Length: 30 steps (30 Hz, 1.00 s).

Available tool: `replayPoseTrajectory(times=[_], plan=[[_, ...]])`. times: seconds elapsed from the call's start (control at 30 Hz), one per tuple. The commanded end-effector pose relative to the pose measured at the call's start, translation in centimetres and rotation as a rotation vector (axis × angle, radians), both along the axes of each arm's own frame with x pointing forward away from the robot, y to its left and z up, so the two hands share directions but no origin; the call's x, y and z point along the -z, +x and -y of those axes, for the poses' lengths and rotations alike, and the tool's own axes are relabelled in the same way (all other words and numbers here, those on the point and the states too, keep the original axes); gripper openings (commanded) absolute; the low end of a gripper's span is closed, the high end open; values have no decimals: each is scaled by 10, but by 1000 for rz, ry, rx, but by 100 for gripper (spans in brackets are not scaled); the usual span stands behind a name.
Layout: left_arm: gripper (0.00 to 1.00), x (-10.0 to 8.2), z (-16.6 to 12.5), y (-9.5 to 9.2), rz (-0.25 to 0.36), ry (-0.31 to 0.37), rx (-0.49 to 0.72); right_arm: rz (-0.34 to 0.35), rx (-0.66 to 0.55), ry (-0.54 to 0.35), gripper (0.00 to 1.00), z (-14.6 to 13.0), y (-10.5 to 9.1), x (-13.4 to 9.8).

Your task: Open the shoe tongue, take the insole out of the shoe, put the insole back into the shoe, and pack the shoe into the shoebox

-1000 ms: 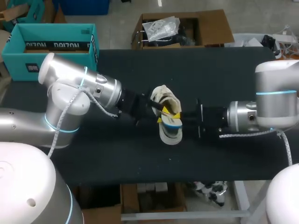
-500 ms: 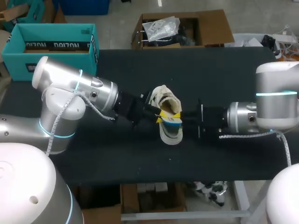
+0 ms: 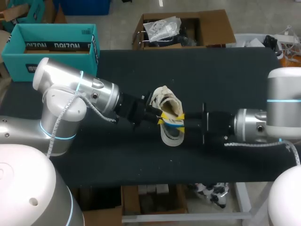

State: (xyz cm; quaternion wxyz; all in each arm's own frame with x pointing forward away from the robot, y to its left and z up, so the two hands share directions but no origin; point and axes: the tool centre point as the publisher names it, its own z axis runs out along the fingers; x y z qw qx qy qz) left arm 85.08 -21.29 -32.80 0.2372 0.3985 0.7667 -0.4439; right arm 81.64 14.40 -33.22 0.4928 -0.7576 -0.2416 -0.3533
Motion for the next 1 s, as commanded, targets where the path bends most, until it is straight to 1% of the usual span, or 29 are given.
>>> replayPoseTrajectory(times=[0.03, 0.07, 0.37, 0.57, 0.6, 0.7, 0.83, 0.9, 1.0], plan=[[0, 3, 2, 0, 2, -3, -6, -1, -3, 8, 3, -2, 0, 1], [0, 3, 2, 0, 1, -2, -7, -3, -5, 11, 0, -3, 0, 2], [0, 5, 2, 3, -1, 3, -14, -4, -11, 15, 0, -8, 7, 5], [0, 14, 3, 18, -2, -2, -25, -3, 6, -20, 0, -11, 22, 11], [0, 14, 3, 20, -3, -15, -28, -3, 9, -26, 0, -11, 24, 12], [0, 17, 3, 26, -5, -26, -30, -7, 18, -37, 0, -12, 28, 14], [0, 24, 5, 33, -11, -26, -36, -3, 31, -50, 0, -12, 31, 16], [0, 27, 6, 35, -15, -29, -41, -13, 46, -69, 0, -11, 34, 20], [0, 30, 7, 41, -23, -31, -49, -23, 59, -72, 0, -8, 38, 24]])
